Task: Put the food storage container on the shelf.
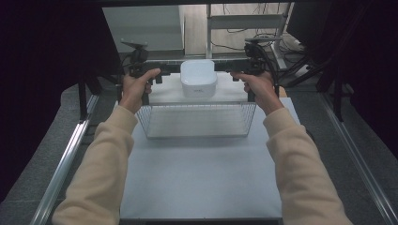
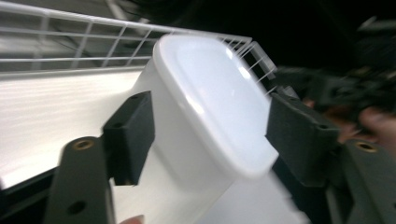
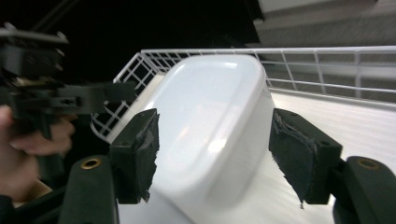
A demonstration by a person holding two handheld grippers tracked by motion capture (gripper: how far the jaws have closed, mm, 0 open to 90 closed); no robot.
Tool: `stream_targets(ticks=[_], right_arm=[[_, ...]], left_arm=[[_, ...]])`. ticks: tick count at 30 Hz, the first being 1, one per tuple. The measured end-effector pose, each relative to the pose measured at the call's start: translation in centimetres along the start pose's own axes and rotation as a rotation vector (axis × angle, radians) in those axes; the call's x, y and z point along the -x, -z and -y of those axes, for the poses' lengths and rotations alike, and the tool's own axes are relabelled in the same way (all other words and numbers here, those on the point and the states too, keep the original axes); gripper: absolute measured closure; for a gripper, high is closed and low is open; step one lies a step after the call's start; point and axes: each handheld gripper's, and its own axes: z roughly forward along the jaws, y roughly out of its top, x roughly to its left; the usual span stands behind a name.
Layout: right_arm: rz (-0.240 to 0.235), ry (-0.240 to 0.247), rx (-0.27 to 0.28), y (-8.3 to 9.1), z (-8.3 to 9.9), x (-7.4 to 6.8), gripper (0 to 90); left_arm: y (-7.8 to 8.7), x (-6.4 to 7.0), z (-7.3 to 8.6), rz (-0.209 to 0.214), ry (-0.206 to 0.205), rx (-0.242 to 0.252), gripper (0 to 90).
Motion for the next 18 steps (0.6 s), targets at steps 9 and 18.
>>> stream_targets(ticks=[9, 18], right_arm=[[0.032, 0.187, 0.035, 5.7, 5.3, -1.1, 26.9], [0.06, 0.285, 0.045, 9.9, 12.9, -0.7, 26.5]], left_arm=[[3.9, 3.7, 5.8, -0.077, -0.175, -0.005, 26.3], [5.4, 4.7, 13.6, -0.103, -0.244, -0.015, 25.4]])
